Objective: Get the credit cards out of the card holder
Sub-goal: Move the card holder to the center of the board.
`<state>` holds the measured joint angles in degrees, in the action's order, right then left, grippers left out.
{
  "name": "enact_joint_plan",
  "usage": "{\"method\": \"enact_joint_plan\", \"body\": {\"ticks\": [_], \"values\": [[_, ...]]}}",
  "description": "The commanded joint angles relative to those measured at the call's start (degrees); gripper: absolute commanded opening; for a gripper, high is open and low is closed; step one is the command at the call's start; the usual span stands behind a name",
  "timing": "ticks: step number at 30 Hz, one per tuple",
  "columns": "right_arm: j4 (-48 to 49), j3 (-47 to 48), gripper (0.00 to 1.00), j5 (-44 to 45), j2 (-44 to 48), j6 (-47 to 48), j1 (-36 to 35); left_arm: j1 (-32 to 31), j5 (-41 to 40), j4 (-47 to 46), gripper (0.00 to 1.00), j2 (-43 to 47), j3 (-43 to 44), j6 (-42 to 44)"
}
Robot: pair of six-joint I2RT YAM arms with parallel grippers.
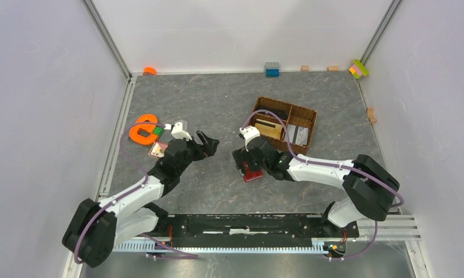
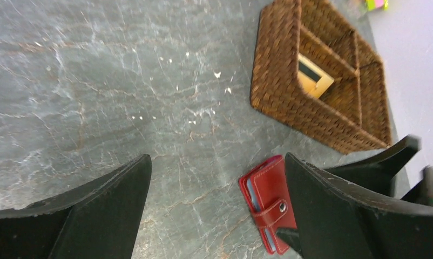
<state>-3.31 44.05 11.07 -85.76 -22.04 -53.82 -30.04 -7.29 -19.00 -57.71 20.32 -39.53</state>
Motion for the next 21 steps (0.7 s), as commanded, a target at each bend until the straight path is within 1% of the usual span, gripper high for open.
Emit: {"method": "enact_joint_plan", "body": {"ticks": [1, 2, 3, 7, 8, 10, 12, 15, 17, 20, 21], "values": [[11.44, 1.13, 0.98, -2.01, -0.73, 3.54, 0.38, -0.19, 6.17, -5.91, 0.98, -6.78, 2.89, -1.83], [11.48, 0.79, 0.98, -1.30, -0.51, 2.76, 0.39, -0.19, 6.99, -6.99, 0.98, -8.41, 3.34, -2.18], [11.69, 0.42, 0.98, -1.48, 0.25, 2.60, 0.47, -0.24, 9.60, -8.19, 0.98, -10.20, 3.56, -2.58], [11.68, -2.54, 0.98, 0.83, 5.56, 2.50, 1.54, -0.25, 13.00, -10.39, 0.97, -14.09, 4.52, -4.30], [12.47, -3.97, 0.98, -0.32, 6.51, 1.13, 2.75, -0.28, 13.90, -10.44, 0.96, -14.83, 4.84, -4.76], [14.36, -7.17, 0.98, -6.25, 7.67, -1.42, 6.50, -0.49, 16.42, -9.91, 0.93, -16.62, 5.87, -6.33], [15.18, -8.87, 0.93, -7.53, 7.88, -2.88, 9.01, -0.92, 19.15, -8.72, 0.88, -18.34, 7.42, -6.70], [16.04, -10.52, 0.84, -10.78, 7.23, -4.17, 11.18, -1.40, 17.88, -2.79, 0.79, -19.11, 10.06, -5.56], [17.75, -12.27, 0.79, -12.92, 6.60, -5.36, 11.98, -1.43, 16.53, 0.91, 0.77, -19.02, 11.34, -3.77], [20.78, -14.96, 0.64, -13.60, 5.40, -7.21, 13.06, -1.52, 13.80, 3.03, 0.76, -18.73, 10.58, -1.99], [22.37, -15.62, 0.62, -14.67, 5.07, -7.84, 13.34, -1.51, 13.00, 3.52, 0.76, -18.85, 10.45, -2.02]]}}
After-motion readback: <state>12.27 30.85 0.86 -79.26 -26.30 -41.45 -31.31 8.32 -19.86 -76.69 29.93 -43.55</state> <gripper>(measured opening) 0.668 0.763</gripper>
